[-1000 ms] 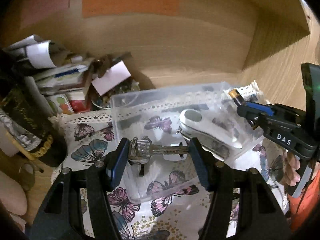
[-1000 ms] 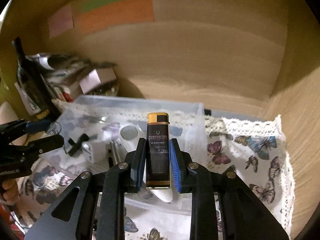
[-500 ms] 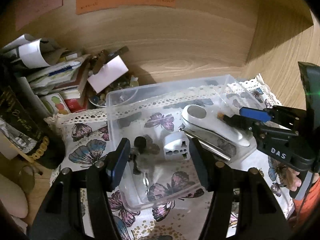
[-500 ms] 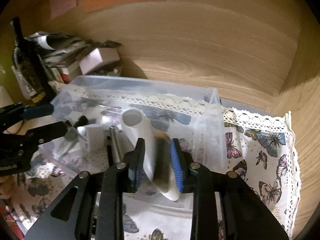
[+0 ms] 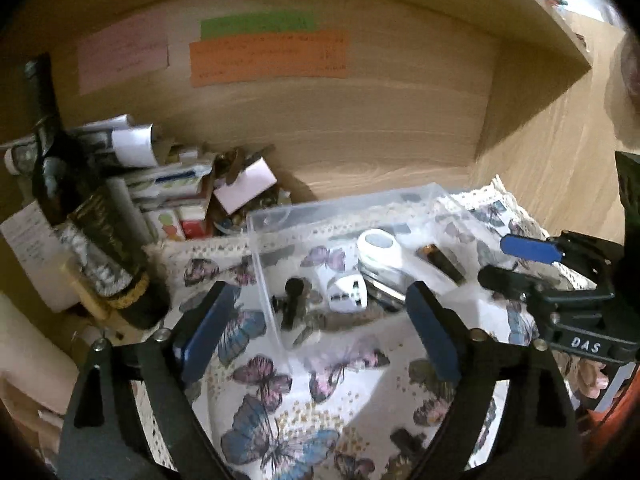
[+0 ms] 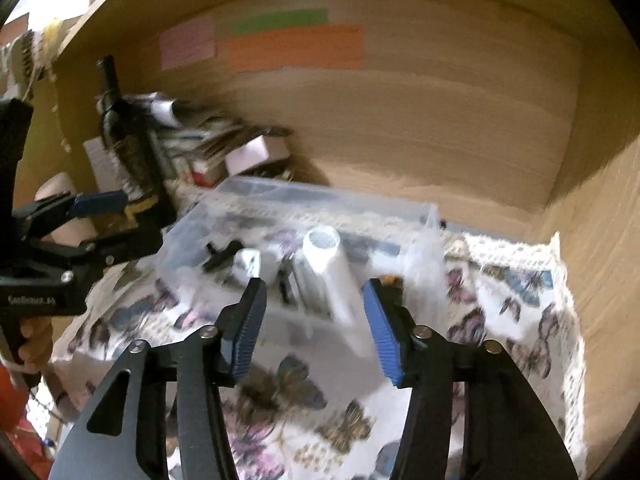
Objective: Organize rigid objects
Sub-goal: 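Grasp the brass funnel piece with the right tool while the left grasps a black part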
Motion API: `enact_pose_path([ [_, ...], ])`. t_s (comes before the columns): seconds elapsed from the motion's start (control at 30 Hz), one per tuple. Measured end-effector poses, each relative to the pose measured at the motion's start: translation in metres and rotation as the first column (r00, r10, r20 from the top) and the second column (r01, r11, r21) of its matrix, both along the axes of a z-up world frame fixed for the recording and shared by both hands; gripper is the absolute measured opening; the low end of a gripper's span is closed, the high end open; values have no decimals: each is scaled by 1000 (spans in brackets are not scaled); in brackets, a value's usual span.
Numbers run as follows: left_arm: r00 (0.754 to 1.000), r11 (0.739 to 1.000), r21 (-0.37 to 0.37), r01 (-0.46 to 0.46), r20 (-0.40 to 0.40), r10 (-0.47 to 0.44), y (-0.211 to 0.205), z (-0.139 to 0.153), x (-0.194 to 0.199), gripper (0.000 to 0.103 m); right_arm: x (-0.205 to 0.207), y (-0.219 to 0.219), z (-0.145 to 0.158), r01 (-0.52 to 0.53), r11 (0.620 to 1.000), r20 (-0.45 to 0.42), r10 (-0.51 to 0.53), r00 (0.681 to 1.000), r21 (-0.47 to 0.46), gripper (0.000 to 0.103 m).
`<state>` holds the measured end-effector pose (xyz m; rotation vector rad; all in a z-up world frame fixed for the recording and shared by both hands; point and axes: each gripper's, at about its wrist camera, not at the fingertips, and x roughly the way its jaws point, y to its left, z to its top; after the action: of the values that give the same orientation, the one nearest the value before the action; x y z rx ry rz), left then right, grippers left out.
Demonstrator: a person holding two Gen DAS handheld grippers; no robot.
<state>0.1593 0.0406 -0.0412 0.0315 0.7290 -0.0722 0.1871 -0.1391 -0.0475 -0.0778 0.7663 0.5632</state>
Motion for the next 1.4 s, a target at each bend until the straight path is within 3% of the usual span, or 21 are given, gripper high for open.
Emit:
enact_pose_path([
  [0.33,991,999,20,42,-125,-39,-7,-51,-33,89,-28,24,-64,-76,996,-178,65,982,-54,49],
  [0.43,984,998,5,63,-170,-61,-13,-65,-40,83,-29,29,-75,-109,993,-234,96,967,-44,47],
  [0.5,976,997,-3,81,-205,-80,-19,-74,-43,77,-28,33,-81,-123,991,-252,105,962,-56,33],
  [0.77,951,990,-43,135,-276,-142,-40,-94,-55,73,-42,18,-71,-72,996,-189,62,980,-46,31],
  [0.83,944,988,-42,151,-291,-156,-47,-99,-56,66,-50,9,-65,-47,998,-162,39,986,-47,31],
  [0.93,945,987,-13,158,-287,-155,-55,-103,-58,46,-53,3,-57,-26,999,-143,21,990,-34,31],
  [1.0,946,984,-8,180,-274,-175,-59,-102,-61,20,-56,-3,-53,-15,999,-131,12,991,-29,31],
  [1.23,956,989,-40,144,-254,-149,-46,-93,-56,19,-56,-14,-44,5,1000,-94,-6,996,-11,31],
  [1.4,975,993,-25,113,-190,-116,-35,-69,-53,19,-52,-18,-32,17,1000,-56,-17,998,7,31],
])
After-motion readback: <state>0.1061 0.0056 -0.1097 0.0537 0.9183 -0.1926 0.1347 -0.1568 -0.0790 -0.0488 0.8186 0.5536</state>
